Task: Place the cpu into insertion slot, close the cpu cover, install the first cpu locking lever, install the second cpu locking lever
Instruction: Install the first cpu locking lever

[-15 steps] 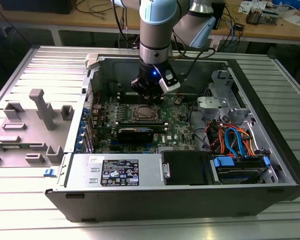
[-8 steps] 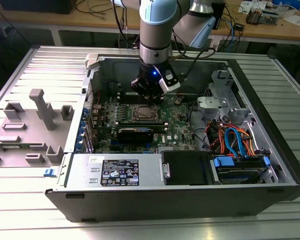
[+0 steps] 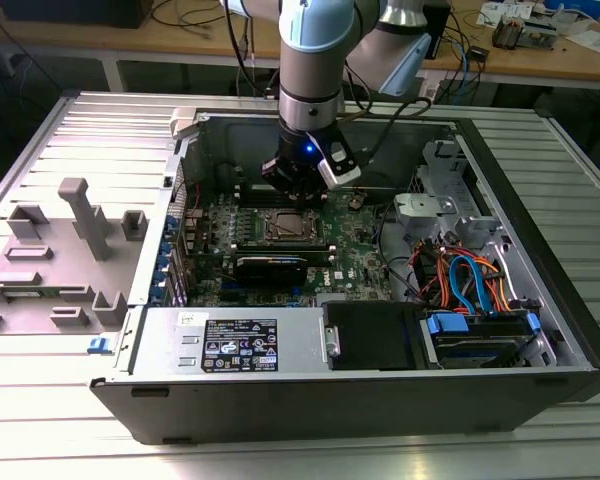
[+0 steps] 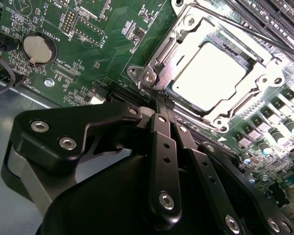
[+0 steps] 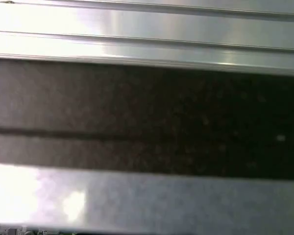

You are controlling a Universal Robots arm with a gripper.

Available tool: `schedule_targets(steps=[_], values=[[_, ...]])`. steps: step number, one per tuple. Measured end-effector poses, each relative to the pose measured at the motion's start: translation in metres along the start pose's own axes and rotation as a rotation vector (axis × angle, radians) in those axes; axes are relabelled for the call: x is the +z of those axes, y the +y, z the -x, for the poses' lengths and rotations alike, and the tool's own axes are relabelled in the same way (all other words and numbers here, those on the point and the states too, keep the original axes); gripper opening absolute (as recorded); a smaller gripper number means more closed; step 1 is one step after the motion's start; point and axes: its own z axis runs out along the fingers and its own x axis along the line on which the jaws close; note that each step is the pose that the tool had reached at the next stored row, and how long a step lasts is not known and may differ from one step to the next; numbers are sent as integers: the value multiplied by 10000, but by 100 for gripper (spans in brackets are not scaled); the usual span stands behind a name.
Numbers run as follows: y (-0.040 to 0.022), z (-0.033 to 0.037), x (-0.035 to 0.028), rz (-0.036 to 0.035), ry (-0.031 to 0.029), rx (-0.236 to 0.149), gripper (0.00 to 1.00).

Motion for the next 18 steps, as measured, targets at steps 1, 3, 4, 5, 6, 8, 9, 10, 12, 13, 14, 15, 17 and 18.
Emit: schedule_targets(steps=[1, 3, 4, 5, 6, 8, 9, 10, 12, 13, 14, 15, 17, 18], values=[[0, 1, 10, 6, -1, -1, 11], [0, 1, 19, 5, -1, -1, 11], [-1, 1, 19, 1, 0, -1, 11], [-1, 1, 19, 0, 1, -1, 11], [0, 2, 20, 2, 0, -2, 11], [2, 2, 16, 3, -1, -2, 11], [4, 2, 8, 8, -5, -1, 11], [5, 3, -2, 13, -8, -1, 11], [6, 3, -42, 4, -2, -1, 11], [7, 3, -53, 3, -1, -1, 11], [8, 3, -64, 4, -1, -1, 11], [8, 3, -71, 5, -2, -1, 11], [-20, 1, -74, 4, -1, -1, 11], [-32, 1, -75, 4, -1, -1, 11]])
